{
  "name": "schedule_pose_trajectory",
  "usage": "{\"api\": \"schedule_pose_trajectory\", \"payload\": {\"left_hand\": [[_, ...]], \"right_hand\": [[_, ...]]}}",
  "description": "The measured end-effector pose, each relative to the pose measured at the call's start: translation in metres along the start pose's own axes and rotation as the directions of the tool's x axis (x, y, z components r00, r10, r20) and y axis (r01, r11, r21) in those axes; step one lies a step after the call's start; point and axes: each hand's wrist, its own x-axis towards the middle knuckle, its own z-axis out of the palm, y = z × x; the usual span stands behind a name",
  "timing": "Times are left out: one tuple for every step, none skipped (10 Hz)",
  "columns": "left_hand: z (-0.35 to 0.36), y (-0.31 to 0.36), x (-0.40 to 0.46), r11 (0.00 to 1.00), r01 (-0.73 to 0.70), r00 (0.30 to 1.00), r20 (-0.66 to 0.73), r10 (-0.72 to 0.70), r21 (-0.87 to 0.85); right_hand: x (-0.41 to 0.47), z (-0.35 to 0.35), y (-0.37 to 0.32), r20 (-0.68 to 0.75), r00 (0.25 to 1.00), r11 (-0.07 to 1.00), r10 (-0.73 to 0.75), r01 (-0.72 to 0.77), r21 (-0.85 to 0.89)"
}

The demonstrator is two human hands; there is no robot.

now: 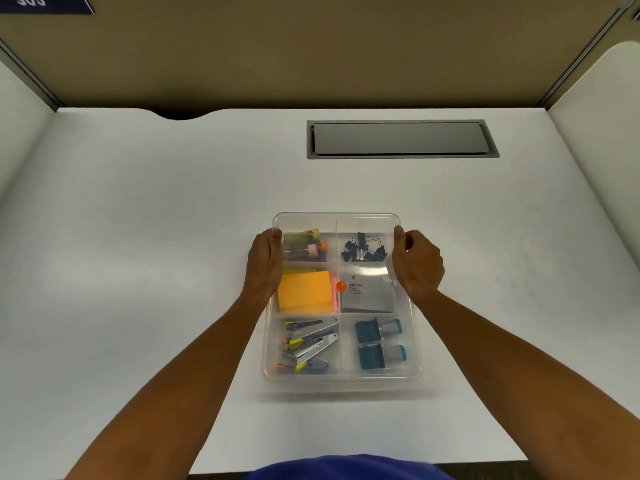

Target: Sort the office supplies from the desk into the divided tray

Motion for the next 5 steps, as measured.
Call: {"api": "schedule_pose_trajectory", "payload": {"left_hand": [[0.000, 0.004, 0.002, 0.999, -0.010, 1.000, -0.022, 0.010, 0.030], [0.000, 0.006, 0.002, 0.993, -0.042, 0.999, -0.023, 0.044, 0.110], [-0.002, 0.012, -0.002, 0.972, -0.047, 0.999, 0.011, 0.045, 0.230], [-0.005, 0.018, -0.006, 0.949, -0.049, 0.999, 0.036, 0.040, 0.311], [-0.011, 0.021, -0.001, 0.902, -0.035, 0.998, 0.055, 0.012, 0.431]], "right_hand": [[0.002, 0.001, -0.001, -0.016, 0.999, 0.999, -0.031, 0.030, -0.043], [0.002, 0.000, -0.002, -0.004, 1.000, 0.998, -0.027, 0.027, -0.062], [-0.001, -0.006, -0.007, 0.033, 0.999, 0.994, -0.034, 0.038, -0.099], [-0.003, -0.010, -0.011, 0.081, 0.996, 0.988, -0.039, 0.050, -0.143], [0.000, -0.013, -0.015, 0.174, 0.985, 0.982, -0.017, 0.049, -0.182]]}}
